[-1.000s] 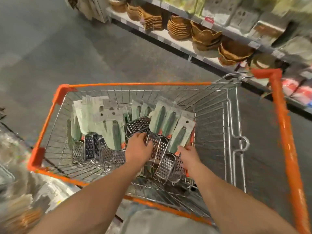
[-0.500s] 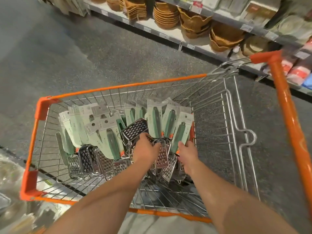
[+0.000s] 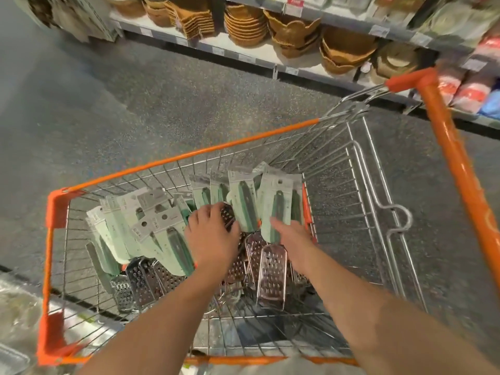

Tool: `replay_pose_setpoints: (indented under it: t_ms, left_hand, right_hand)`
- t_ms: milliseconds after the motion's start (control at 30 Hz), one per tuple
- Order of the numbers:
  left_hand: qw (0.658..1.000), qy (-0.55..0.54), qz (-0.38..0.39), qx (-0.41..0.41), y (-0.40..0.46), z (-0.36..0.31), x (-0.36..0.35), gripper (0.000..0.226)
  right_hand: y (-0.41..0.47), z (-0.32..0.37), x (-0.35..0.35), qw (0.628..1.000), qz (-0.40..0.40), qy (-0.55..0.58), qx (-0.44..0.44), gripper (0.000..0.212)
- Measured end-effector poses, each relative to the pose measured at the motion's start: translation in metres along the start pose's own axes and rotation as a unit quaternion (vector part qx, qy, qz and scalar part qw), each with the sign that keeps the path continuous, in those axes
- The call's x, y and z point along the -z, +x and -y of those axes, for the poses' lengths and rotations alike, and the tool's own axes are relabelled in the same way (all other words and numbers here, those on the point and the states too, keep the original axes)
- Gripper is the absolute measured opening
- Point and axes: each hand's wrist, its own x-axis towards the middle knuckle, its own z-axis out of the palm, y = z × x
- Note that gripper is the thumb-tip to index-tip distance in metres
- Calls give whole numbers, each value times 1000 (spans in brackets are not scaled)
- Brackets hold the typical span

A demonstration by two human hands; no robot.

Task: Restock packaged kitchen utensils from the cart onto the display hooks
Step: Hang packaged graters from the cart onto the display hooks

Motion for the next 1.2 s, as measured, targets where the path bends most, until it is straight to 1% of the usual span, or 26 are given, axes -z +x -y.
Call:
replay_pose_setpoints:
  t_ms: [33, 67, 100, 133, 200, 267, 300, 367, 433, 567, 633, 767, 867, 967, 1067, 1133, 1167, 1200]
  left_hand:
    - [999, 26, 27, 3, 6, 3, 2, 68]
    - [997, 38, 63, 6, 11, 5, 3, 74]
    - [994, 47, 94, 8, 14, 5, 2, 78]
    - [992, 58, 112, 8, 15, 5, 1, 80]
    - [990, 65, 123, 18, 16, 3, 0, 81]
    - [989, 53, 130, 42, 16, 2, 0, 80]
    - [988, 42, 136, 51, 15, 2, 0, 78]
    - [986, 8, 152, 64, 12, 5, -1, 74]
    - [984, -41, 158, 73, 6, 4, 0, 67]
    - [982, -63, 170, 50, -2, 5, 2, 59]
    - [976, -96, 189, 50, -4, 7, 0, 58]
    - [946, -231, 219, 65, -19, 6, -1, 68]
    - [912, -342, 212, 81, -37, 5, 3, 66]
    - [896, -386, 208, 78, -54, 12, 1, 65]
    - [880, -422, 196, 92, -68, 21, 2, 67]
    - [872, -441, 187, 100, -74, 26, 4, 77]
    - [869, -448, 183, 105, -75, 29, 4, 78]
    - [865, -452, 183, 114, -76, 30, 5, 73]
  right_hand:
    - [-2, -1, -6, 1000, 4, -20, 3, 69]
    - [3, -5, -10, 999, -5, -41, 3, 59]
    - [4, -10, -15, 998, -24, -61, -7, 56]
    - [6, -15, -19, 996, -40, -77, -9, 60]
    - [6, -22, -29, 994, -60, -89, 0, 70]
    - [8, -30, -33, 994, -67, -83, 4, 72]
    - [8, -31, -33, 995, -71, -67, 0, 68]
    - [7, -32, -30, 999, -52, -8, -4, 61]
    - [6, -32, -25, 999, -33, 19, -3, 57]
    - [-5, -33, -14, 997, -10, 81, 16, 43]
    - [-12, -34, -10, 995, 3, 101, 20, 37]
    - [-23, -33, -14, 986, 46, 161, 4, 27]
    - [-25, -35, -17, 982, 59, 179, -13, 27]
    - [-36, -33, -16, 985, 66, 157, -19, 26]
    - [-50, -32, -14, 988, 80, 135, -2, 28]
    - [-53, -35, -8, 988, 95, 123, 21, 39]
    - [-56, -35, -6, 987, 98, 122, 22, 50]
    - [-55, -37, -3, 985, 110, 130, 23, 62]
